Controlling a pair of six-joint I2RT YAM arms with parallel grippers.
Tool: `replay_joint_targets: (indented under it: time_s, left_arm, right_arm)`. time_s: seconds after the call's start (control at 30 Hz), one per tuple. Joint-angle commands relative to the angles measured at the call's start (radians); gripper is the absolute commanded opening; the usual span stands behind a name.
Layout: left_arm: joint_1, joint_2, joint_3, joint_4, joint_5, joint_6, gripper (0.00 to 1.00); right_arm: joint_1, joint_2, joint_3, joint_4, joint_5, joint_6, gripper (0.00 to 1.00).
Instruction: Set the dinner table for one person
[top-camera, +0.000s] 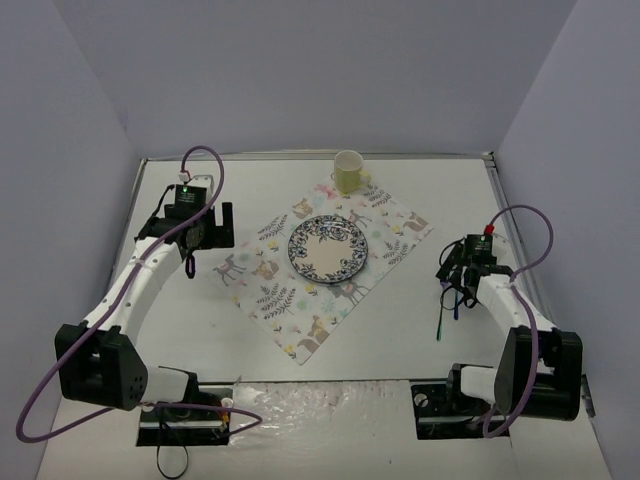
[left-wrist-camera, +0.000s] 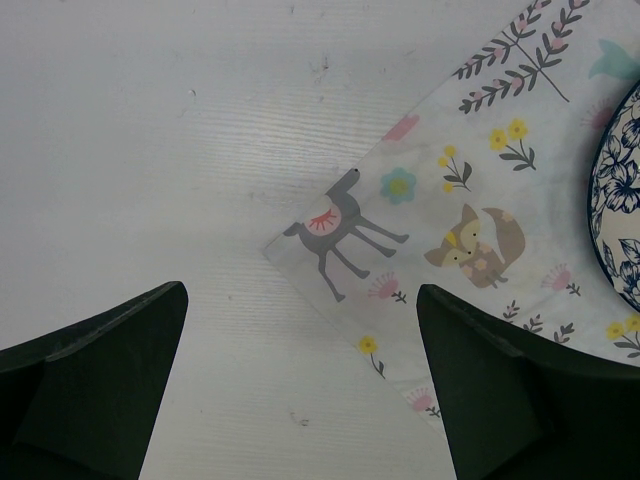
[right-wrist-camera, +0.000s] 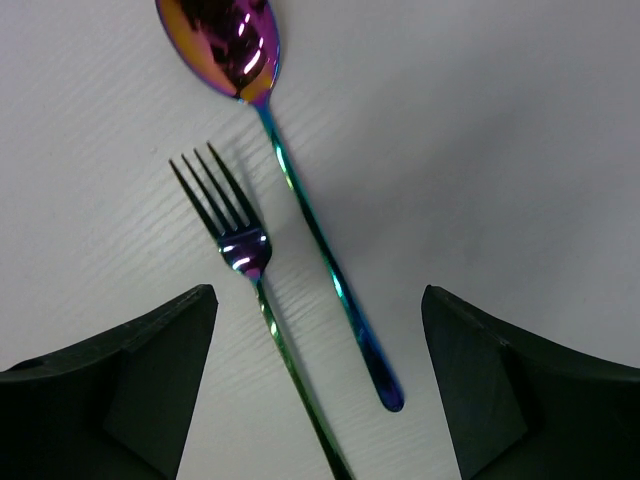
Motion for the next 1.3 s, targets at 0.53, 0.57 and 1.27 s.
replay_joint_targets:
  time_s: [0.53, 0.57, 1.27]
  left_arm:
    - [0.005, -0.043, 0.042, 0.028, 0.01, -0.018, 0.97]
    - [0.005, -0.043, 0.042, 0.027, 0.01, -0.019, 0.97]
    - [0.005, -0.043, 0.039, 0.027, 0.001, -0.015, 0.97]
  right_arm:
    - [-0.081, 0.243, 0.159, 0.093, -0.048, -0.117, 0.38]
    - [-0.081, 0.25, 0.163, 0.093, -0.048, -0.119, 0.38]
    - [-0.121, 0.378, 0.216, 0.09, -0.163, -0.194, 0.05]
